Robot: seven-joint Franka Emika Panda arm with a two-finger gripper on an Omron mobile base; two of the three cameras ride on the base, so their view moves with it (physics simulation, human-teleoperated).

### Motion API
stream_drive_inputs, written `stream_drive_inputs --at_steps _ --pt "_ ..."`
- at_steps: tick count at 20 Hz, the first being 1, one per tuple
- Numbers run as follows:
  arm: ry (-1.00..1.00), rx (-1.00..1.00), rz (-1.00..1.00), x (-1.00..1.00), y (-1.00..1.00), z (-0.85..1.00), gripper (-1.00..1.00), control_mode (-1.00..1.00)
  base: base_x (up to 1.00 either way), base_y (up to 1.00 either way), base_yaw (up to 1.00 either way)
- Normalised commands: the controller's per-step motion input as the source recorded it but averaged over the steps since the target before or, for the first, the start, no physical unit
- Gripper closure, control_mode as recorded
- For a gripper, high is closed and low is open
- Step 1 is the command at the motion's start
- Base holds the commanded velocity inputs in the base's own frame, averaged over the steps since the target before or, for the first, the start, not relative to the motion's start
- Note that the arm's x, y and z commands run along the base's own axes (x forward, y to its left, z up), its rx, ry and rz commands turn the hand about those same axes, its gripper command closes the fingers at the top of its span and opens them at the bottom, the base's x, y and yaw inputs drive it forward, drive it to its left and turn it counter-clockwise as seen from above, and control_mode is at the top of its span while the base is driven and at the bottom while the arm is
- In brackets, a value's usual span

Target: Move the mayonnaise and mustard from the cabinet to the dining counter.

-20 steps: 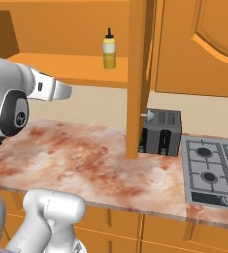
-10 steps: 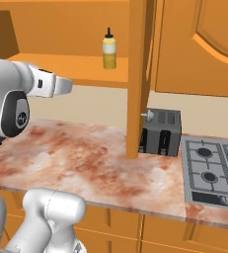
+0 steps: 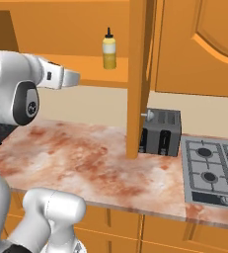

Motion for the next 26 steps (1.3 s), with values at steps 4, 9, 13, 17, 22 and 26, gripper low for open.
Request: stream_drive_inputs --at_steps 4,9,13,17,22,26 --pt "0.09 0.0 -0.01 0.46 -0.11 0.08 -1.0 -1.0 0.0 0.0 0.0" --pt "0.01 0.0 0.0 0.54 -0.08 0.0 -1.0 -1.0 0.0 0.0 0.0" --pt "-0.04 0.0 -0.02 0.49 -0.13 0.0 -1.0 -1.0 0.0 0.0 0.0" --pt "-0.09 0.0 -0.05 0.4 -0.18 0.0 -1.0 -1.0 0.0 0.0 0.0" --pt "-0.01 0.0 -0.07 0.23 -0.17 0.0 -1.0 -1.0 0.0 0.0 0.0" --pt "0.05 0.0 -0.02 0.38 -0.04 0.0 -1.0 -1.0 0.0 0.0 0.0"
